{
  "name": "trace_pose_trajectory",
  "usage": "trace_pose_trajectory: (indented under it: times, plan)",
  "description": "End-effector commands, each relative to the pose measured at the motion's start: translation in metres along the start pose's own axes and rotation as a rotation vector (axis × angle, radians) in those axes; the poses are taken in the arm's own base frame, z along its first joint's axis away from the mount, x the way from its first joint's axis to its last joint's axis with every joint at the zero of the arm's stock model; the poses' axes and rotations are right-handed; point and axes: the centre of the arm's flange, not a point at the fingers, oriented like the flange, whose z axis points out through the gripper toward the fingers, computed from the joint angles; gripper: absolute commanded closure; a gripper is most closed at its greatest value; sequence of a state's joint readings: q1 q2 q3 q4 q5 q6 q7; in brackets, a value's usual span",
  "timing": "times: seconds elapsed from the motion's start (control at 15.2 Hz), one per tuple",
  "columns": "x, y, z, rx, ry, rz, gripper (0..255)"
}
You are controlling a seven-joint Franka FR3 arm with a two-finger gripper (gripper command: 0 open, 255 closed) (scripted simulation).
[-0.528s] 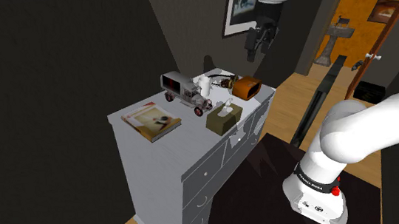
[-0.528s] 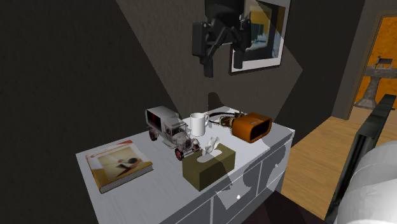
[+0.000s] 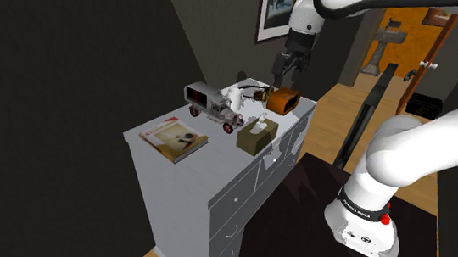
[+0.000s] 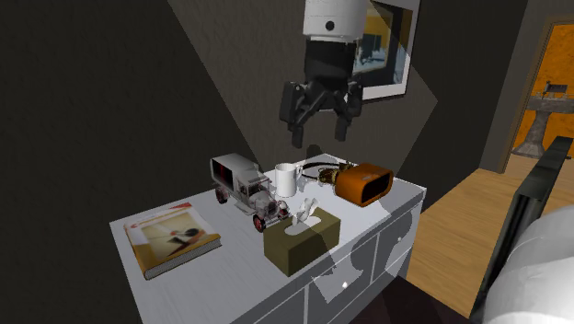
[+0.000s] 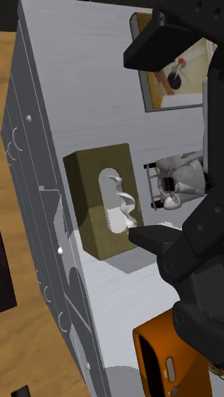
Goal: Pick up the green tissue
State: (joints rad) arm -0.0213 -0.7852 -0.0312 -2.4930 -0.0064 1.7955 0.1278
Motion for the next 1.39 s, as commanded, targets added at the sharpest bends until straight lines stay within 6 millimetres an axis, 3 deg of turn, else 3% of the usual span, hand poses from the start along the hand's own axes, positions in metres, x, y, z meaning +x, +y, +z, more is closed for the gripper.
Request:
trace_pose_trajectory:
  times: [0.0,0.79,1.32]
  plan:
    - [0.007,0.011,0.026,0.041,0.025,0.054,0]
    - [0.036,0.055,0.181,0.28,0.151,0.364,0]
    - [0.034,0.058,0.226,0.292,0.157,0.379,0]
